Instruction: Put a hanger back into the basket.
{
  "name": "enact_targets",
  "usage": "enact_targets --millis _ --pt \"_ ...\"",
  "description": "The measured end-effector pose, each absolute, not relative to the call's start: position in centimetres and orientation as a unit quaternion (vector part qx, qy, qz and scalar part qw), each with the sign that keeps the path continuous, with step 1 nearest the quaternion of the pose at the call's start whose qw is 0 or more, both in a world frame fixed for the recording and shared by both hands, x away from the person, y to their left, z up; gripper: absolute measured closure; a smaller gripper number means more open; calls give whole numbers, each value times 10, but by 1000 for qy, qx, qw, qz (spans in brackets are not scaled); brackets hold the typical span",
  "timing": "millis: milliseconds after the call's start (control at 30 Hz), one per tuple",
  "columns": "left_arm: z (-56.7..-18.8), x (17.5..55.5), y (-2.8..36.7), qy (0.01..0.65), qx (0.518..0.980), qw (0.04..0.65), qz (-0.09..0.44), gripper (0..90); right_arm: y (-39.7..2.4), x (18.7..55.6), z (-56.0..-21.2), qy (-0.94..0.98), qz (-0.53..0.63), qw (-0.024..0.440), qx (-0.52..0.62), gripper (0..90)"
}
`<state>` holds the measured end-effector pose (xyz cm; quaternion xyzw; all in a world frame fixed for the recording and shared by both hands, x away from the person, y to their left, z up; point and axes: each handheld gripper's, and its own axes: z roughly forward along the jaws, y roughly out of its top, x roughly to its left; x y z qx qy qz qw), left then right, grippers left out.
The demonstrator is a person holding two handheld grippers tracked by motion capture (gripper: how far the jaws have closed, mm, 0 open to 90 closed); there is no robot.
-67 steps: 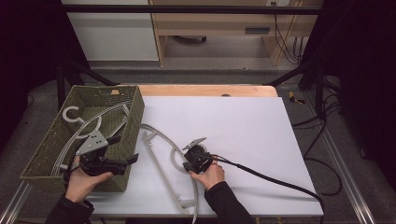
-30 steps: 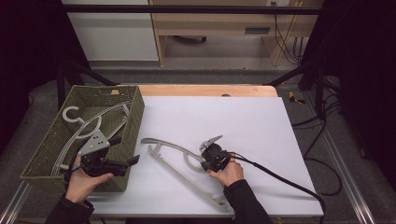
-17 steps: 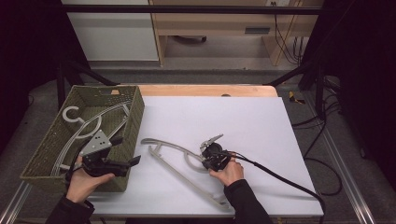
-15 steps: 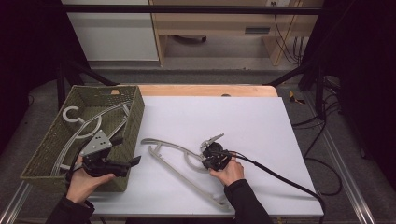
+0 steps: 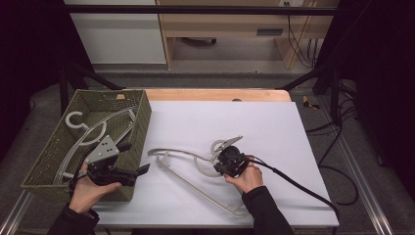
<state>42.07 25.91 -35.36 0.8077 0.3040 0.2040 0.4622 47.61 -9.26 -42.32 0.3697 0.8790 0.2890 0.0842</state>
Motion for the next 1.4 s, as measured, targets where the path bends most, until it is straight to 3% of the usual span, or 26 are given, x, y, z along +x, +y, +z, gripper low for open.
enact_targets --millis 367,800,933,1400 --pt "-359 422 256 304 811 459 198 73 -96 485 -453 892 273 66 354 831" --pt "-364 423 254 305 814 454 192 74 -91 481 -463 891 273 99 350 763" --pt "-365 424 254 306 815 452 193 74 -89 479 -463 890 271 106 350 816" --pt "-362 423 247 294 823 447 192 74 -98 479 -444 888 295 85 343 837"
